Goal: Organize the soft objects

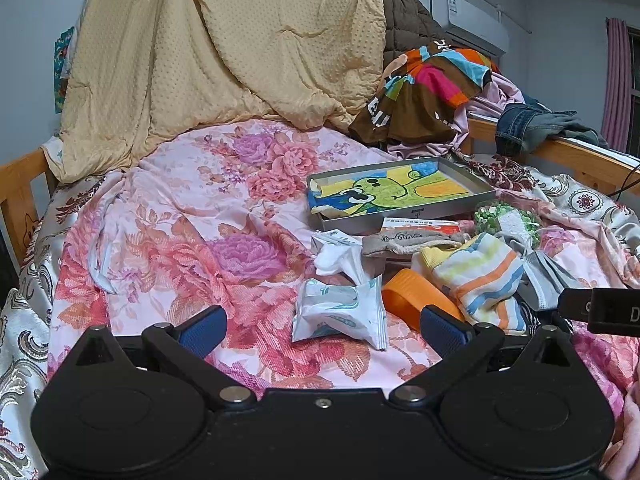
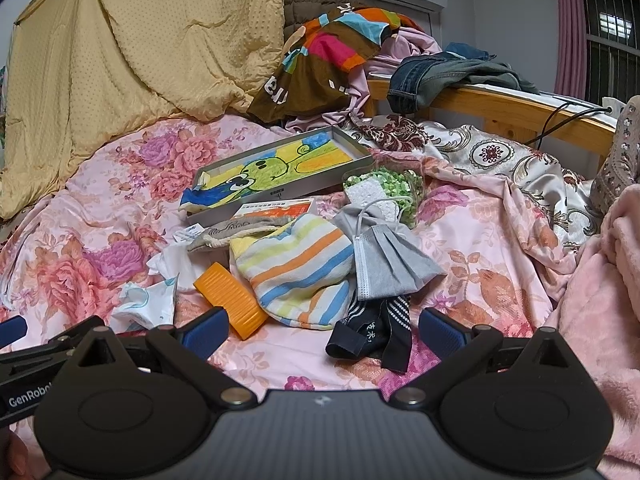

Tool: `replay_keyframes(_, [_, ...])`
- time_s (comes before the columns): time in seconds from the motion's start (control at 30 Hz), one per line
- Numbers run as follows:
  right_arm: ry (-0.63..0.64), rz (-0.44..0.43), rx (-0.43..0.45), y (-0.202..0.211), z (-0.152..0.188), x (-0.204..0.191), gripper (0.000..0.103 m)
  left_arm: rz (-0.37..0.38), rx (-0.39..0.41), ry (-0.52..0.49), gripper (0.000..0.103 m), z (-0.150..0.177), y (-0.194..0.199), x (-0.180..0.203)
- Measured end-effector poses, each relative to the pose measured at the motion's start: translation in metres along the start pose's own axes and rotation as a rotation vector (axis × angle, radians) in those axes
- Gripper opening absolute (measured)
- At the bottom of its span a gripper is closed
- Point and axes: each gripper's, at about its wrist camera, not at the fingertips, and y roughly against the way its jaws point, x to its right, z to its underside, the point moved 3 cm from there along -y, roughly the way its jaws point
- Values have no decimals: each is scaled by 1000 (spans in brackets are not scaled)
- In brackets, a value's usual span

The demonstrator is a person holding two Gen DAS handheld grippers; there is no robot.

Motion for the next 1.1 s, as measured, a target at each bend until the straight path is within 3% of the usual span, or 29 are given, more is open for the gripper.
replay_keyframes(1.1, [-7,-7,-10,0,1,0,103,14,-3,-4,102,0,-1,-6])
